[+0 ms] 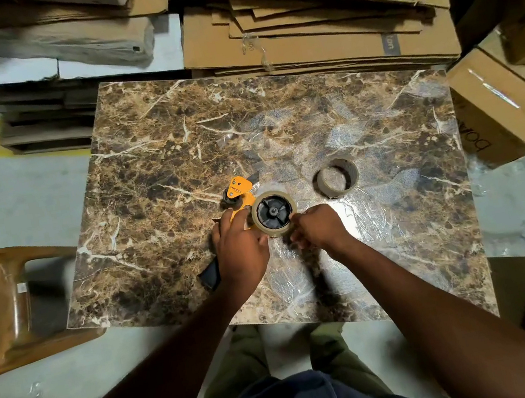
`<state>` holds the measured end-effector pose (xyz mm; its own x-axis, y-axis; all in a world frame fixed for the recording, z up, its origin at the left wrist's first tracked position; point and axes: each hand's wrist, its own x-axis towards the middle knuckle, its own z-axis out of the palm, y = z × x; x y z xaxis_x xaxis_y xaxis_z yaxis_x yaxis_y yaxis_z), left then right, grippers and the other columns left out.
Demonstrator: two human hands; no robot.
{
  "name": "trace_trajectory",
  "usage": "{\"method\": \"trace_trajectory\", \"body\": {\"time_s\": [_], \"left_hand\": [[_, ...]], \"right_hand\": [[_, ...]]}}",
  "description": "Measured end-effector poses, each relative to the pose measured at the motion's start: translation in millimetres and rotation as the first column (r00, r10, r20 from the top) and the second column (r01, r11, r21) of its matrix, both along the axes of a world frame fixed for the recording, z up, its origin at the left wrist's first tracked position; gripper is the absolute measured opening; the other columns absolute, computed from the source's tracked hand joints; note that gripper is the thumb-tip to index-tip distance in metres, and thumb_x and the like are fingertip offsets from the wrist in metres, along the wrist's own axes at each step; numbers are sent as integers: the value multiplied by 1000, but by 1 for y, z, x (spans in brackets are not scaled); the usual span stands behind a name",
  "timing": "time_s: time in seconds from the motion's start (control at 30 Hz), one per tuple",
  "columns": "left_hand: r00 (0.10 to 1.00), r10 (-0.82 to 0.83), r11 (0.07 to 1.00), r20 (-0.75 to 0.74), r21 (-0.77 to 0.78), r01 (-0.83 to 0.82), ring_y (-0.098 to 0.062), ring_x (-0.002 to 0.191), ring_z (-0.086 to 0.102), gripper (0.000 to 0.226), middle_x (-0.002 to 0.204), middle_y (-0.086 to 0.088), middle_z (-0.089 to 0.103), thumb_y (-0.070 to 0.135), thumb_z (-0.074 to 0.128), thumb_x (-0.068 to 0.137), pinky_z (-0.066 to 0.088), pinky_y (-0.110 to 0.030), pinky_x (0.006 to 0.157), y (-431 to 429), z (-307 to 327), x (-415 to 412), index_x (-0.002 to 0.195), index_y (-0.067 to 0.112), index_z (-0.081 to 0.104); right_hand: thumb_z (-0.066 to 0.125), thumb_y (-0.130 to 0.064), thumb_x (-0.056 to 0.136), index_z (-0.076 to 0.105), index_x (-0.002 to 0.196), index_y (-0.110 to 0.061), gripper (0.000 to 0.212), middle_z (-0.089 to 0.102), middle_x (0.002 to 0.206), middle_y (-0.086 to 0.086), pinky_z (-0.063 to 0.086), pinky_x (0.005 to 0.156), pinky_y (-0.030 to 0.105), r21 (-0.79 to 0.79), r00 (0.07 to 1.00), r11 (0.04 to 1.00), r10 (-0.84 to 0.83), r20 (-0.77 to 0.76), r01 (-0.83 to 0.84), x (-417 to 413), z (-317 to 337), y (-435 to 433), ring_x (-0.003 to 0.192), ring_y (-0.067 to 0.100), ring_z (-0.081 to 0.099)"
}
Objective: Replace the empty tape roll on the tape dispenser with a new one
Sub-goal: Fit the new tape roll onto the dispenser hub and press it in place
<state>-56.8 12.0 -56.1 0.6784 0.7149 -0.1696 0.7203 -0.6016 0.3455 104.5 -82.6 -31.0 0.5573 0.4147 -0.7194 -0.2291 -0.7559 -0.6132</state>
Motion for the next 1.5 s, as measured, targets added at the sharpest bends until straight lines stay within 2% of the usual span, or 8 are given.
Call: {"method": "trace_trajectory", "body": {"time_s": [0.33, 0.5, 0.63, 0.7, 0.8, 1.0, 1.3, 1.5], "left_hand": [[998, -66, 998, -3, -19, 66, -31, 151, 34, 20, 153, -2, 55, 40, 76, 87, 23, -60, 121, 7, 6, -5, 100, 27, 83], [1000, -20, 1000, 19, -21, 20, -33, 145, 43, 16, 144, -5, 62, 36, 80, 86, 28, -58, 118, 12, 5, -5, 98, 25, 84], [998, -52, 998, 37, -20, 53, -35, 143, 44, 8, 143, -1, 62, 29, 78, 86, 30, -58, 115, 13, 7, -5, 90, 25, 83], [998, -49, 997, 45, -50, 52, -36, 145, 42, 9, 145, -1, 61, 25, 76, 85, 30, -59, 117, 16, 6, -5, 90, 22, 83], [997, -30, 994, 65, -106, 37, -34, 146, 42, 18, 149, -1, 59, 24, 65, 85, 29, -58, 120, 26, 2, -5, 84, 17, 82], [994, -66, 994, 86, -77, 73, -35, 129, 60, 34, 143, -6, 65, 27, 46, 82, 47, -56, 106, 36, 2, -4, 72, 9, 73], [988, 90, 994, 129, -66, -82, -35, 81, 72, 22, 127, -11, 68, 15, 63, 90, 59, -38, 71, 38, 22, -5, 89, -2, 77], [993, 83, 995, 86, -59, -78, -34, 91, 72, 24, 133, -17, 60, 18, 62, 96, 54, -35, 77, 42, 32, -5, 99, 3, 79]], "right_hand": [[66, -26, 90, 75, 68, -4, 33, 77, 68, 15, 54, 59, 39, -25, 999, 999, 27, -36, -28, 0, 2, 0, 57, 32, 67], [71, -41, 89, 58, 130, -9, 53, 73, 108, 15, 53, 81, 40, -159, 917, 956, 283, 282, -246, 1, 6, 12, 102, 34, 70], [72, -58, 84, 24, 164, -21, 101, 31, 168, 12, 40, 116, 50, -195, 562, 721, 655, 504, -665, 2, 8, 24, 146, 37, 39], [73, -57, 82, 17, 166, -25, 106, 20, 173, 6, 35, 119, 52, -275, 347, 528, 791, 504, -804, 4, 8, 27, 149, 36, 32], [77, -59, 77, 19, 165, -28, 111, 36, 160, 11, 40, 110, 51, -428, 206, 454, 835, 510, -781, 10, 10, 28, 138, 34, 43], [72, -73, 60, 44, 147, -21, 105, 51, 131, 15, 43, 98, 48, -447, 281, 539, 805, 523, -713, -1, 12, 33, 120, 38, 54], [68, -85, 65, 53, 131, -7, 104, 56, 127, 17, 45, 97, 48, -546, 356, 657, 748, 561, -520, -21, 15, 41, 117, 37, 57], [68, -53, 85, 24, 160, -6, 99, 25, 166, 22, 18, 122, 67, -470, 233, 532, 799, 555, -705, -21, 17, 54, 154, 39, 23]]}}
